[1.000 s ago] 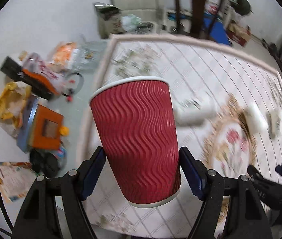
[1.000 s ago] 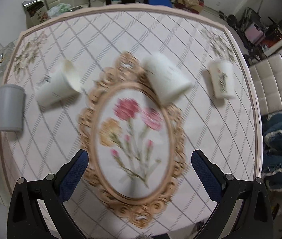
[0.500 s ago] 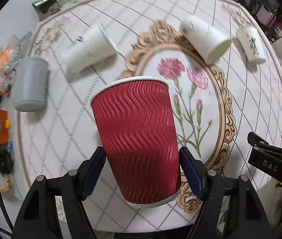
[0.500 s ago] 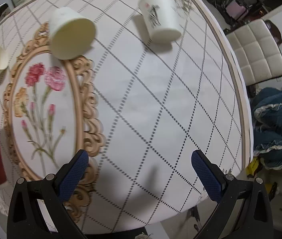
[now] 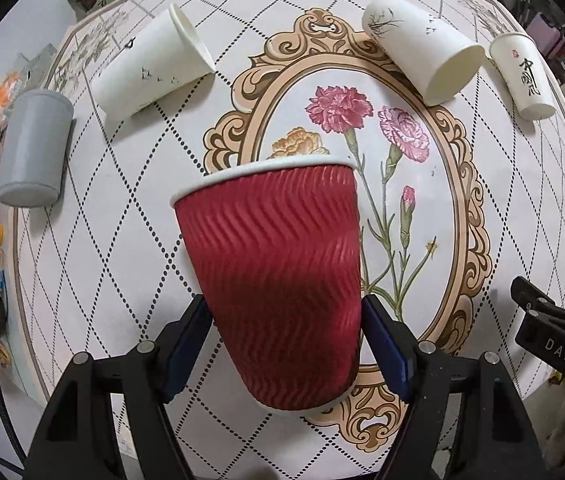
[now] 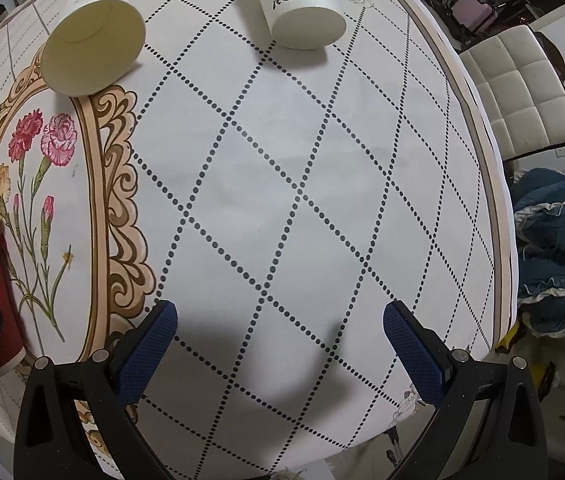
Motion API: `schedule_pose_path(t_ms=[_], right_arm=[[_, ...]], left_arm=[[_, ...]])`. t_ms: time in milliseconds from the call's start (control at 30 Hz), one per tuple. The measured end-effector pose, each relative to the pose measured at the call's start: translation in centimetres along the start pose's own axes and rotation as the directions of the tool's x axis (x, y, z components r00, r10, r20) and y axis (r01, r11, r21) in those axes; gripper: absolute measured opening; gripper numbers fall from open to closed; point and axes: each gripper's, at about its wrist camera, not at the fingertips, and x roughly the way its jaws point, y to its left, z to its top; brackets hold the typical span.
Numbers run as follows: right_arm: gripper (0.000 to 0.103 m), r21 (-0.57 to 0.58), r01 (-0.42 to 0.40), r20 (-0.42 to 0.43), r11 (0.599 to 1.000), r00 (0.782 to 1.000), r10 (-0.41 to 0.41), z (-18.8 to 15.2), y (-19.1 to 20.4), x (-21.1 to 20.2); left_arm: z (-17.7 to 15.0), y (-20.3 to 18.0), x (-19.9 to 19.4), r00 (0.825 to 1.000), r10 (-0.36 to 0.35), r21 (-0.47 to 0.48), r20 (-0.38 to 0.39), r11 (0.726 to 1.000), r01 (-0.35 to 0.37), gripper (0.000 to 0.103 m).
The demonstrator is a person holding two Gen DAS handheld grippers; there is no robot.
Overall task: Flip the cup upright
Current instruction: 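Lift the red cup with the left tool and rotate it upright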
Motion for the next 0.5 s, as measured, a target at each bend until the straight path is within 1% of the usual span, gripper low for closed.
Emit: schedule_pose_path(t_ms=[67, 100, 200, 433, 500], right_arm=[[0.103, 0.001, -0.001, -0.002, 1.0, 1.0, 0.001, 0.0, 0.1, -0.1], [0.103, 0.002, -0.002, -0.003, 1.0, 1.0, 0.002, 0.0, -0.1, -0.1], [0.103, 0.007, -0.007, -0.005, 1.0, 1.0, 0.007, 0.2, -1.0, 0.5], [0.103, 0.018, -0.01, -0.001, 1.0, 1.0, 0.01, 0.4, -1.6, 0.5], [0.103, 0.022, -0.012, 0.001, 1.0, 1.0, 0.012, 0.3, -1.7, 0.4]], left_arm=[[0.5, 0.2, 0.4, 1.0, -0.011, -0.014, -0.019, 1.0, 0.01, 0.075], [0.7, 0.4, 0.6, 1.0, -0.007, -0.015, -0.022, 1.0, 0.007, 0.078], [0.7, 0.3, 0.9, 1.0, 0.004, -0.015, -0.02, 1.0, -0.004, 0.103], [0.1, 0.3, 0.9, 1.0, 0.01, -0.018, -0.008, 1.0, -0.01, 0.103], [0.0, 0.2, 0.2, 1.0, 0.012, -0.022, -0.004, 1.0, -0.012, 0.103]])
